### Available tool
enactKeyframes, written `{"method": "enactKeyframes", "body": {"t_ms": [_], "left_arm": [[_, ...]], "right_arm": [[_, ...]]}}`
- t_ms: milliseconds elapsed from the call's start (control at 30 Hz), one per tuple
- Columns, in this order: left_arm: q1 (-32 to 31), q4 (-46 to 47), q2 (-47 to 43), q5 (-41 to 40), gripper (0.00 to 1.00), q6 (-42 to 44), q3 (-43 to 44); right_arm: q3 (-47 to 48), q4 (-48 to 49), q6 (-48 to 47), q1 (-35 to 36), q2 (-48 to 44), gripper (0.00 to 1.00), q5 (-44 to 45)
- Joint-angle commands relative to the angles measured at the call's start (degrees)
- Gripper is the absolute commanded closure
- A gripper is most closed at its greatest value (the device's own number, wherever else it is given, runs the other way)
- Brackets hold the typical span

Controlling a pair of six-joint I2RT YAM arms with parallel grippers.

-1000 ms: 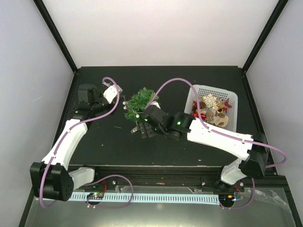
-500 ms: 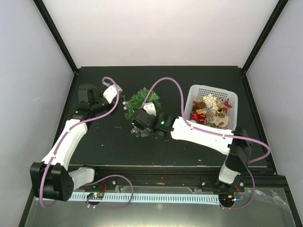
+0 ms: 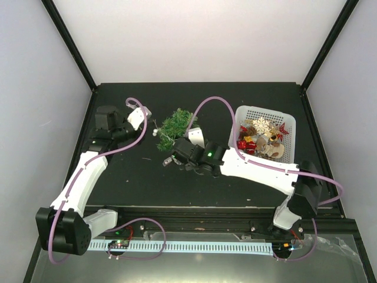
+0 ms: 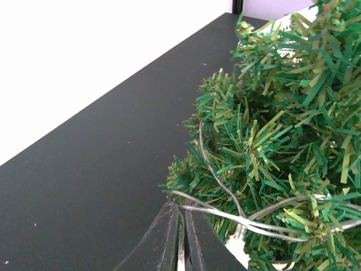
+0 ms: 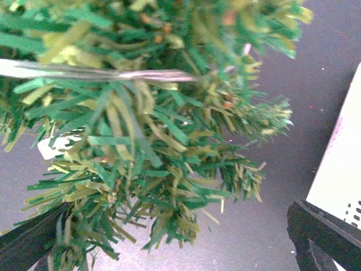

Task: Decorate the small christmas tree

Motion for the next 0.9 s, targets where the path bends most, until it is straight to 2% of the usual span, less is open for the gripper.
{"method": "enactKeyframes", "body": {"t_ms": [0, 367, 600, 867], "left_arm": [[-0.4, 0.5, -2.3, 2.1, 0.93, 1.8, -1.0], [-2.4, -1.2, -5.0, 2.3, 0.87, 5.5, -2.3], [-4.3, -0.6, -3.7, 2.2, 0.81, 7.5, -2.0], [-7.3, 4.1, 0.5, -4.9, 0.78, 10.3, -1.8]], "right_arm": [[-2.0, 1.3, -3.5, -1.9, -4.1, 0.00, 2.8], [-5.6, 5.7, -14.9, -8.7, -8.7, 0.00, -0.2], [-4.2, 6.6, -18.9, -10.8, -8.6, 0.00, -1.1], [-4.1, 7.1, -18.7, -10.9, -9.5, 0.00, -3.2]]}}
